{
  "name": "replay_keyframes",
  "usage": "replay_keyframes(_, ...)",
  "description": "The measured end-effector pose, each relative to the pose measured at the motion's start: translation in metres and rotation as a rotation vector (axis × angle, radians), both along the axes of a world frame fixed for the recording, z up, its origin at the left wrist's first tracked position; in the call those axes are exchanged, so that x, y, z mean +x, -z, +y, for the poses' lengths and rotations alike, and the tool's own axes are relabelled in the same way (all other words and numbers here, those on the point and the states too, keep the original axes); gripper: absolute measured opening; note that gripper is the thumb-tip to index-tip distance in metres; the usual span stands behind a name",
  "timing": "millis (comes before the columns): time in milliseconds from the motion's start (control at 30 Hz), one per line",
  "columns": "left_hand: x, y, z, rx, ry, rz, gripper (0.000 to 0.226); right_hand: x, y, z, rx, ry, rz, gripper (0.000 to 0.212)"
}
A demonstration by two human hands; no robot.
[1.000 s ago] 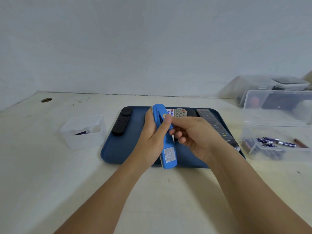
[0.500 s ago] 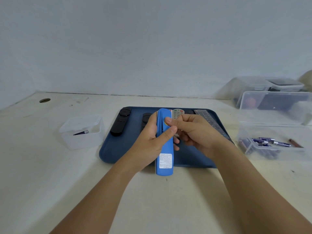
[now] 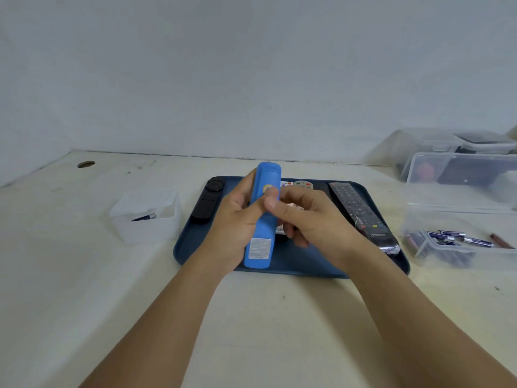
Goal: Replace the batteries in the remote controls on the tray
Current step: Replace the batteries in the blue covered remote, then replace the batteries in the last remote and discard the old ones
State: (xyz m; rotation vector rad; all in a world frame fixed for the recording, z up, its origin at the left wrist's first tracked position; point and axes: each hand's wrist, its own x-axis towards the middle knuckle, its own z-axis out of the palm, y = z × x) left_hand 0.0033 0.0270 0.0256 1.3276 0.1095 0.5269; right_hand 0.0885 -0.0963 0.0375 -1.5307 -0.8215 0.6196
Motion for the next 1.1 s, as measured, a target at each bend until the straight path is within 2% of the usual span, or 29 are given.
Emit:
replay_keyframes(33,-0.002,-0.002,0.003,0.044,-0.035,-0.006,0.043,-0.004,0.000,0.002,0.030,-0.014,-0.017,0.019)
replay_keyframes(167,-0.012,-0.011,0.016,0.310,-0.128,-0.025,0.022,-0.015,0.001,0.015,0.216,0.041,-0.081,0.026)
replay_keyframes(200,-0.013,-0.011,0.022,0.361,-0.179,-0.031,0.026,-0.017,0.002,0.018,0.272,0.071,-0.127,0.026)
replay_keyframes(300,-0.018,-0.008,0.049,0.493,-0.538,-0.020,0.039,-0.021,0.007,0.032,0.269,0.180,-0.464,0.026)
replay_keyframes(367,-0.018,0.003,0.067,0.651,-0.742,0.087,0.026,-0.021,0.013,0.043,0.136,0.223,-0.719,0.029)
replay_keyframes(400,-0.018,0.009,0.073,0.751,-0.752,0.190,0.027,-0.020,0.016,0.050,0.066,0.219,-0.814,0.030)
replay_keyframes(500,-0.011,0.027,0.078,0.977,-0.566,0.485,0.042,-0.015,0.020,0.067,-0.084,0.198,-0.976,0.030)
replay_keyframes(567,-0.010,0.031,0.077,1.020,-0.506,0.587,0.037,-0.013,0.021,0.078,-0.166,0.171,-1.010,0.029)
replay_keyframes(767,-0.007,0.034,0.085,1.098,-0.565,0.765,0.019,-0.012,0.028,0.096,-0.428,0.070,-0.989,0.027)
replay_keyframes(900,-0.003,0.033,0.084,1.133,-0.637,0.838,0.011,-0.010,0.032,0.091,-0.476,0.048,-1.071,0.031)
replay_keyframes(1100,0.001,0.026,0.081,1.089,-0.743,0.909,0.017,0.000,0.040,0.084,-0.449,0.007,-1.105,0.042)
